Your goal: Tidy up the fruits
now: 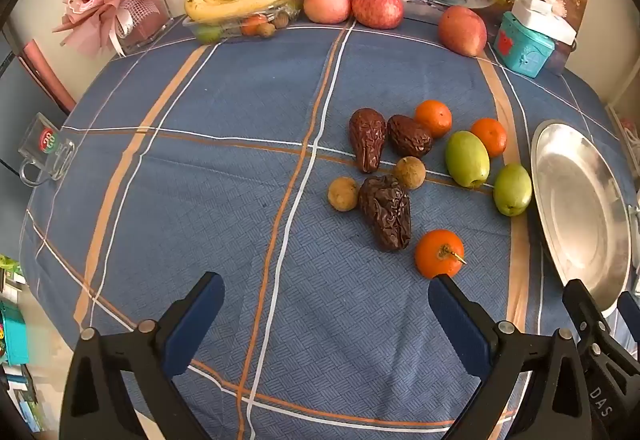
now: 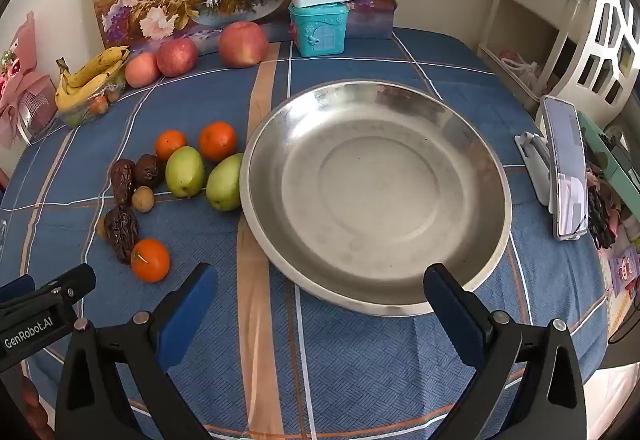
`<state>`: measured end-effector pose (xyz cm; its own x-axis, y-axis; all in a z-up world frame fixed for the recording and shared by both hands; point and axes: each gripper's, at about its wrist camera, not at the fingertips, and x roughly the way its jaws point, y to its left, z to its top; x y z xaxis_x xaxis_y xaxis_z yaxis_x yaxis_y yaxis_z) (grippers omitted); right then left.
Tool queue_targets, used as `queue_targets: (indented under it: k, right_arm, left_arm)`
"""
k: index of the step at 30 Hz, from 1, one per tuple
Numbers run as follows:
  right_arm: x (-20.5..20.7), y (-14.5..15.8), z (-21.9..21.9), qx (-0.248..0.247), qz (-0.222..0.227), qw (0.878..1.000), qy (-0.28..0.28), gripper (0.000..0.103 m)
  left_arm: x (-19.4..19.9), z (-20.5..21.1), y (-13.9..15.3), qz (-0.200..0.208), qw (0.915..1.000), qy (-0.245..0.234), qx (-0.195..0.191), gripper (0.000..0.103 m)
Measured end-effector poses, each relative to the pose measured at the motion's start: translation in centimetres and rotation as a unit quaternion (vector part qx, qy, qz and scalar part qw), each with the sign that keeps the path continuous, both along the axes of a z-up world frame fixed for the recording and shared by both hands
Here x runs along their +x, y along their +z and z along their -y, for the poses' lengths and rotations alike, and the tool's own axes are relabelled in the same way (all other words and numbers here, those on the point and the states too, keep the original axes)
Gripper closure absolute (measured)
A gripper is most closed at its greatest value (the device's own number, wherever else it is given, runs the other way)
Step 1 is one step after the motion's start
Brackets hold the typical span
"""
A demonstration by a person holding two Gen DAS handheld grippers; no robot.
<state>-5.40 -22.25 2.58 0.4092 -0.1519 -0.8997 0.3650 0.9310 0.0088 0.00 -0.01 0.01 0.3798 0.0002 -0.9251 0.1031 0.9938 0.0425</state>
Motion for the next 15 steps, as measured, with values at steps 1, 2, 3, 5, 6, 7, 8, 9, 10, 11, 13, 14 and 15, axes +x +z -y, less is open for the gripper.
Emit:
queue_targets:
  k: [1, 2, 3, 5, 6, 7, 8, 9, 10, 11, 13, 14, 15]
  right_arm:
    - [0.0, -0.01, 0.0, 0.0, 0.0, 1.0, 0.001, 0.001]
    - [0.02, 0.02, -0.02, 0.0, -0.001, 1.0, 0.001, 0.001]
    - [0.02, 0.04, -0.04, 0.0, -0.001, 1.0, 0.001, 0.001]
    - [0.01, 0.08, -0.12, -0.001, 0.0, 1.0, 0.003, 0.001]
    - [0.0, 0.09, -0.12, -0.002, 0.0, 1.0, 0.003, 0.001]
    - [0.02, 0.08, -0.12, -0.002, 0.0, 1.0, 0.003, 0.001]
    - [0.01, 0.09, -0.1, -0.001, -0.001, 1.0, 0.003, 0.001]
    - [-0.02, 0.09, -0.09, -0.001, -0.001, 1.0, 0.003, 0.001]
    - [-0.04, 0.09, -0.07, -0.001, -0.001, 1.0, 0.003, 0.001]
    - [0.0, 0.08, -0.1, -0.001, -0.001, 1.0, 0.003, 0.001]
    - [0.02, 0.11, -0.1, -0.001, -0.001, 1.0, 0.002, 0.001]
    - [0.01, 0.1, -0.09, -0.001, -0.001, 1.0, 0.002, 0.001]
    - [0.0, 0.1, -0.08, -0.001, -0.001, 1.0, 0.002, 0.001]
  left_arm:
    - [0.02, 0.01, 0.01, 0.001, 1.0, 0.0, 0.001, 0.0]
    - [0.04, 0.01, 0.02, 0.0, 1.0, 0.0, 0.001, 0.0]
    - [0.05, 0.04, 0.01, 0.0, 1.0, 0.0, 0.001, 0.0]
    - [0.07, 0.1, -0.01, 0.0, 1.0, 0.0, 0.001, 0.0]
    - [0.08, 0.15, -0.02, -0.001, 1.0, 0.0, 0.0, 0.0]
    - [0.09, 0.2, -0.04, -0.001, 1.0, 0.0, 0.0, 0.0]
    - [0.11, 0.27, -0.07, -0.001, 1.0, 0.0, 0.001, 0.0]
    - [0.12, 0.34, -0.09, -0.002, 1.0, 0.0, 0.001, 0.0]
    - [0.14, 0.4, -0.1, -0.002, 1.0, 0.0, 0.001, 0.0]
    - [-0.01, 0.3, 0.03, -0.002, 1.0, 0.0, 0.0, 0.0]
    - [0.0, 0.05, 0.03, 0.0, 1.0, 0.0, 0.0, 0.0]
    - [0.0, 0.02, 0.02, 0.0, 1.0, -0.001, 0.0, 0.0]
    - [-0.01, 0.03, 0.04, 0.0, 1.0, -0.001, 0.0, 0.0]
